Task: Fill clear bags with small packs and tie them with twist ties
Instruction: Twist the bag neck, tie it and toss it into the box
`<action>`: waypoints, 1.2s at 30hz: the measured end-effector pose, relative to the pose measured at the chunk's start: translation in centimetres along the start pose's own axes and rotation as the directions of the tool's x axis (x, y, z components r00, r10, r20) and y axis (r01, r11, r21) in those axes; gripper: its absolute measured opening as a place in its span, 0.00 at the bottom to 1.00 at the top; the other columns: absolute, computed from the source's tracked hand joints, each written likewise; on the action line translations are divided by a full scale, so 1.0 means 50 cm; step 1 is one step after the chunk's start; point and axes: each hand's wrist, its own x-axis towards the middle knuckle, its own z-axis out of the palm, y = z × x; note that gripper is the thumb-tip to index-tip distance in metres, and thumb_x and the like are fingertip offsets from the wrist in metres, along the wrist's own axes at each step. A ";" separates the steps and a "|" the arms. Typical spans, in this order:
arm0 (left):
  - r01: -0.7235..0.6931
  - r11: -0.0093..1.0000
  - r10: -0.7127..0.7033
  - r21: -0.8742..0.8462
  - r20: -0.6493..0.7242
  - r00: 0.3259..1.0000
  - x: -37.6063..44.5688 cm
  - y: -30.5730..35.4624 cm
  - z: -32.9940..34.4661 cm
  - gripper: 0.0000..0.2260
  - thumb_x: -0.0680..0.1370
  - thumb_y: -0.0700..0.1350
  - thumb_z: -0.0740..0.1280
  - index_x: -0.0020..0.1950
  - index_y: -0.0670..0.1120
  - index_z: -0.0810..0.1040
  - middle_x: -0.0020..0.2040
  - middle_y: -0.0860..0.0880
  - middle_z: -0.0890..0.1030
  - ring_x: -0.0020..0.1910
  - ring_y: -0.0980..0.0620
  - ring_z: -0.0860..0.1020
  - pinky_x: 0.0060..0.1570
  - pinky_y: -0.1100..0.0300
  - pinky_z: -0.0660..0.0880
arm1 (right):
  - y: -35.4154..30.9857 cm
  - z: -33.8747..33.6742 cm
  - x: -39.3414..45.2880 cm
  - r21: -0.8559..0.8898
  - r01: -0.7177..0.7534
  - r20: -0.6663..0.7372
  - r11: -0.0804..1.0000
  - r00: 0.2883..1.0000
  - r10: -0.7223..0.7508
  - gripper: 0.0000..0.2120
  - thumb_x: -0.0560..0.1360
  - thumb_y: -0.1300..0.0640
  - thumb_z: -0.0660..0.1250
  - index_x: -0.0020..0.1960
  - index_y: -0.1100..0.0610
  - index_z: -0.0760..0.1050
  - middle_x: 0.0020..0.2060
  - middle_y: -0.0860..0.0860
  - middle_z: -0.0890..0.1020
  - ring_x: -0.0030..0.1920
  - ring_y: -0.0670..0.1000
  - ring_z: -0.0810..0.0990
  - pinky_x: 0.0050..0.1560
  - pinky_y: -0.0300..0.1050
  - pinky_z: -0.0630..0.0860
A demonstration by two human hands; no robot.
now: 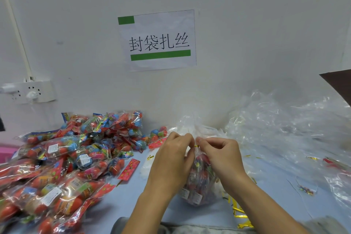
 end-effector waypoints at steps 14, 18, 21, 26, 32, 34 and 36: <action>0.088 0.984 -0.086 -0.155 0.018 0.996 0.001 -0.016 0.012 0.09 0.79 0.40 0.67 0.45 0.54 0.76 0.44 0.53 0.78 0.46 0.61 0.73 0.46 0.73 0.67 | -0.006 -0.001 0.001 -0.028 0.042 0.028 0.999 0.999 -0.041 0.09 0.75 0.59 0.75 0.36 0.51 0.87 0.37 0.46 0.87 0.40 0.45 0.86 0.46 0.43 0.81; 0.029 0.997 -0.026 -0.066 0.043 0.999 0.003 -0.018 0.012 0.06 0.82 0.41 0.62 0.50 0.48 0.78 0.47 0.50 0.77 0.47 0.59 0.69 0.48 0.69 0.67 | -0.007 -0.002 0.001 -0.059 0.070 0.052 0.996 0.996 -0.067 0.14 0.76 0.60 0.74 0.33 0.49 0.86 0.36 0.47 0.87 0.38 0.44 0.85 0.42 0.39 0.80; 0.062 0.998 -0.062 -0.002 0.055 0.997 0.003 -0.016 0.013 0.06 0.83 0.44 0.59 0.54 0.48 0.75 0.50 0.52 0.72 0.49 0.54 0.70 0.48 0.60 0.70 | -0.008 -0.003 0.001 -0.069 0.084 0.064 0.994 0.995 -0.080 0.15 0.76 0.61 0.74 0.33 0.49 0.86 0.35 0.47 0.87 0.37 0.43 0.85 0.39 0.36 0.79; 0.194 0.980 -0.187 -0.044 0.132 0.974 -0.001 -0.007 0.022 0.05 0.84 0.46 0.58 0.48 0.51 0.70 0.50 0.51 0.72 0.49 0.53 0.71 0.48 0.59 0.69 | -0.002 0.001 -0.002 -0.066 0.077 0.006 0.995 0.997 -0.076 0.11 0.75 0.61 0.75 0.35 0.51 0.86 0.34 0.46 0.87 0.35 0.42 0.84 0.39 0.37 0.78; 0.458 0.819 -0.382 -0.346 0.268 0.885 0.003 0.006 0.026 0.08 0.83 0.46 0.60 0.46 0.51 0.76 0.43 0.53 0.79 0.40 0.62 0.75 0.38 0.71 0.70 | 0.000 0.002 0.000 -0.045 0.058 -0.029 0.997 0.998 -0.060 0.08 0.74 0.62 0.75 0.38 0.55 0.87 0.35 0.47 0.87 0.37 0.44 0.85 0.42 0.41 0.80; 0.492 0.761 -0.423 -0.423 0.253 0.870 0.004 0.009 0.026 0.08 0.82 0.46 0.62 0.46 0.49 0.78 0.40 0.54 0.79 0.35 0.66 0.75 0.35 0.73 0.70 | -0.002 0.000 0.001 -0.036 0.060 -0.024 0.998 0.998 -0.061 0.08 0.74 0.62 0.75 0.38 0.55 0.86 0.35 0.47 0.87 0.39 0.44 0.85 0.43 0.39 0.80; 0.497 0.720 -0.451 -0.484 0.218 0.866 0.005 0.013 0.024 0.06 0.81 0.45 0.65 0.46 0.48 0.79 0.41 0.54 0.81 0.36 0.67 0.76 0.35 0.74 0.70 | -0.003 -0.001 0.002 -0.018 0.051 -0.011 0.999 0.999 -0.051 0.08 0.74 0.63 0.74 0.37 0.55 0.86 0.36 0.48 0.87 0.38 0.44 0.85 0.41 0.36 0.79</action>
